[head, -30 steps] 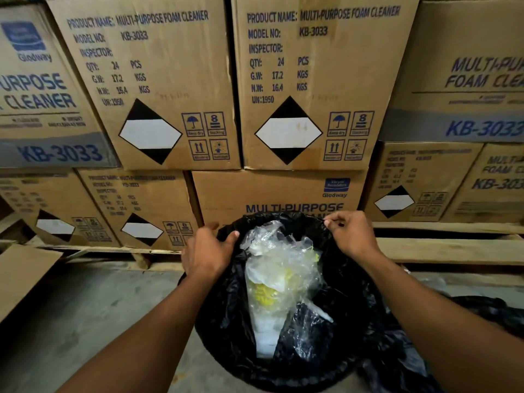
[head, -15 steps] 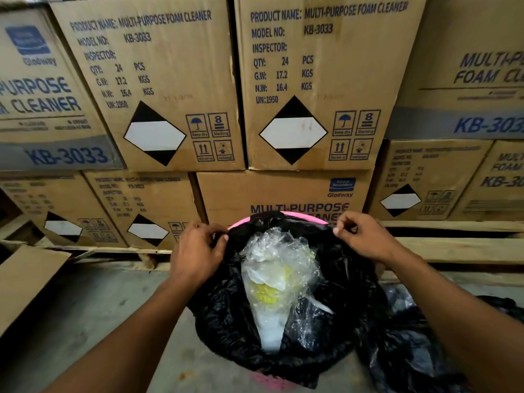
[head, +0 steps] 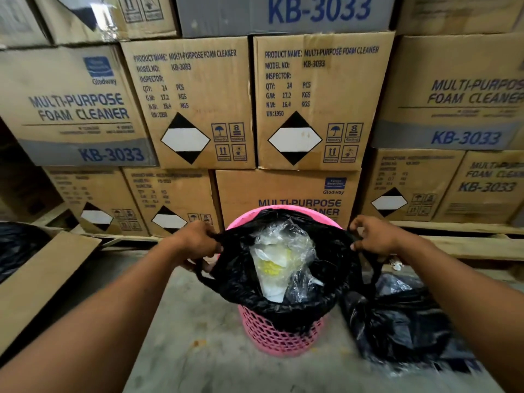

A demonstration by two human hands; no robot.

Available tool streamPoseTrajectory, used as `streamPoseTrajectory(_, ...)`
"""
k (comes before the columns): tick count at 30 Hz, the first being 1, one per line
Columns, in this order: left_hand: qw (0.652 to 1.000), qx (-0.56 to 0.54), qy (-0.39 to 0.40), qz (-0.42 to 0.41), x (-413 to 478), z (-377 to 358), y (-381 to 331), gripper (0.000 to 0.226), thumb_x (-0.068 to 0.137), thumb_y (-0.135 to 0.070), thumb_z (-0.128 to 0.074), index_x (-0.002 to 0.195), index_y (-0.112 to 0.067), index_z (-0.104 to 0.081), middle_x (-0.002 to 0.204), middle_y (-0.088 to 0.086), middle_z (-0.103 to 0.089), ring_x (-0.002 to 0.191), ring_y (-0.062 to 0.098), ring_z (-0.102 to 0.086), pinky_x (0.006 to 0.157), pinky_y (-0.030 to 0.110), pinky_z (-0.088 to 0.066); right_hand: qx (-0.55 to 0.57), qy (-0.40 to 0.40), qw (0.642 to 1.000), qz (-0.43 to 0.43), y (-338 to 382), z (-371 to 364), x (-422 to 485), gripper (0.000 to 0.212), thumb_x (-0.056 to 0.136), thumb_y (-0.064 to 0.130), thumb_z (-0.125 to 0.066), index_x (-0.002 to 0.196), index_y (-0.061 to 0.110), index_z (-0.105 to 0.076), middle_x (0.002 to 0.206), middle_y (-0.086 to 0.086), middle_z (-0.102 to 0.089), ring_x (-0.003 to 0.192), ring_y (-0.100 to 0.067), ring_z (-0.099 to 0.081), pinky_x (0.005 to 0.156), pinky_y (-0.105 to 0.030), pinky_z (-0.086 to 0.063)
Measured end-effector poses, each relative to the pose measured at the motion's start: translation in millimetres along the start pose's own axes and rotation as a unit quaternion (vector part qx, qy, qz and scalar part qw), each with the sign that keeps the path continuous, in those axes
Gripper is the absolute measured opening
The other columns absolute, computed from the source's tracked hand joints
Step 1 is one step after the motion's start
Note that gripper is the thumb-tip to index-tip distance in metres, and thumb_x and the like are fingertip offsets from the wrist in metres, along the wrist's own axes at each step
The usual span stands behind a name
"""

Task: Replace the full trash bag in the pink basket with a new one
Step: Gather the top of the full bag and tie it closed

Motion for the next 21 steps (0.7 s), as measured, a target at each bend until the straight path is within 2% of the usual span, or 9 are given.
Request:
streamPoseTrajectory(3, 0.999, 0.021, 0.026, 0.035, -12.5, 4.6, 0.3, 0.003, 0.091, -0.01, -0.065, 0.09, -0.007, -0.065, 0.067, 0.007, -0.072, 0.062, 0.023, -0.074, 0.054, 0.028, -0.054, -0.057, 0.05, 0.995, -0.059, 2.2, 10.3, -14.5, 0.026, 0.078, 0.019, -0.081, 0.092, 0.017, -0.058, 0.095, -0.006, -0.066, 0.084, -0.024, -0.065, 0.059, -0.029, -0.053)
streamPoseTrajectory(6, 0.998, 0.004, -0.053, 0.025, -15.6, 11.8, -5.3, 0.012, 0.09, -0.011, -0.068, 0.083, -0.001, -0.068, 0.065, 0.011, -0.066, 0.057, 0.025, -0.065, 0.047, 0.025, -0.049, -0.041, 0.032, 0.995, -0.086, 1.4, 21.7, -26.9, 0.018, 0.083, 0.019, -0.076, 0.076, 0.014, -0.06, 0.077, -0.006, -0.064, 0.068, -0.021, -0.062, 0.051, -0.028, -0.05)
streamPoseTrajectory(8, 0.986, -0.048, -0.156, -0.036, -14.6, 23.9, -16.8, 0.019, 0.089, -0.015, -0.07, 0.08, 0.002, -0.07, 0.063, 0.012, -0.063, 0.057, 0.027, -0.06, 0.049, 0.027, -0.047, 0.043, -0.023, 0.997, -0.065, 7.3, 35.2, -30.0, 0.019, 0.086, 0.02, -0.075, 0.075, 0.007, -0.067, 0.069, -0.005, -0.064, 0.059, -0.018, -0.056, 0.048, -0.023, -0.042)
streamPoseTrajectory(10, 0.959, -0.079, -0.243, -0.12, -18.7, 34.9, -36.8, 0.021, 0.089, -0.023, -0.072, 0.077, -0.005, -0.071, 0.065, 0.007, -0.066, 0.06, 0.025, -0.062, 0.056, 0.027, -0.046, 0.179, -0.096, 0.979, -0.028, 21.1, 52.4, -33.7, 0.019, 0.085, 0.02, -0.075, 0.078, 0.003, -0.07, 0.069, -0.007, -0.065, 0.062, -0.018, -0.056, 0.055, -0.026, -0.042)
streamPoseTrajectory(12, 0.934, -0.126, -0.275, -0.192, -28.0, 36.0, -58.0, 0.016, 0.088, -0.027, -0.074, 0.076, -0.017, -0.069, 0.073, 0.0, -0.07, 0.06, 0.011, -0.066, 0.053, 0.02, -0.047, 0.266, -0.157, 0.951, 0.016, 41.6, 67.8, -42.3, 0.023, 0.084, 0.025, -0.077, 0.075, 0.006, -0.068, 0.064, -0.004, -0.061, 0.056, -0.014, -0.053, 0.053, -0.026, -0.039)
streamPoseTrajectory(14, 0.919, -0.186, -0.252, -0.24, -32.2, 27.3, -72.4, 0.015, 0.088, -0.028, -0.074, 0.079, -0.018, -0.068, 0.085, 0.0, -0.073, 0.075, 0.009, -0.069, 0.063, 0.024, -0.052, 0.334, -0.172, 0.925, 0.051, 62.4, 72.2, -50.0, 0.024, 0.084, 0.028, -0.076, 0.081, 0.005, -0.068, 0.065, -0.001, -0.06, 0.053, -0.008, -0.052, 0.051, -0.023, -0.037)
streamPoseTrajectory(16, 0.911, -0.26, -0.186, -0.262, -32.7, 17.2, -79.9, 0.011, 0.092, -0.025, -0.069, 0.087, -0.016, -0.07, 0.091, 0.001, -0.076, 0.085, 0.014, -0.07, 0.071, 0.028, -0.055, 0.423, -0.148, 0.891, 0.069, 78.1, 64.8, -52.9, 0.02, 0.088, 0.024, -0.071, 0.088, 0.005, -0.07, 0.075, 0.001, -0.067, 0.062, -0.007, -0.061, 0.06, -0.024, -0.041)
streamPoseTrajectory(19, 0.889, -0.355, -0.058, -0.283, -34.9, 2.1, -85.5, 0.014, 0.099, -0.014, -0.058, 0.103, -0.018, -0.071, 0.095, -0.006, -0.077, 0.082, -0.001, -0.071, 0.066, 0.012, -0.052, 0.551, -0.07, 0.826, 0.093, 95.1, 43.2, -51.1, 0.012, 0.094, 0.014, -0.062, 0.084, 0.019, -0.068, 0.077, 0.002, -0.07, 0.073, -0.012, -0.064, 0.066, -0.025, -0.048)
streamPoseTrajectory(21, 0.889, -0.371, -0.014, -0.269, -34.4, -7.2, -87.8, 0.025, 0.1, -0.011, -0.055, 0.117, -0.024, -0.068, 0.116, -0.003, -0.073, 0.097, 0.0, -0.071, 0.077, 0.016, -0.052, 0.6, -0.038, 0.793, 0.099, 103.3, 29.7, -47.4, 0.019, 0.096, 0.005, -0.056, 0.091, 0.02, -0.067, 0.083, -0.002, -0.072, 0.077, -0.017, -0.066, 0.064, -0.028, -0.054)
Point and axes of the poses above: each hand's wrist, its own x-axis towards the middle knuckle, its own z-axis out of the back of the hand, y = z × x, the point moved 3 cm from there along x, towards the middle knuckle
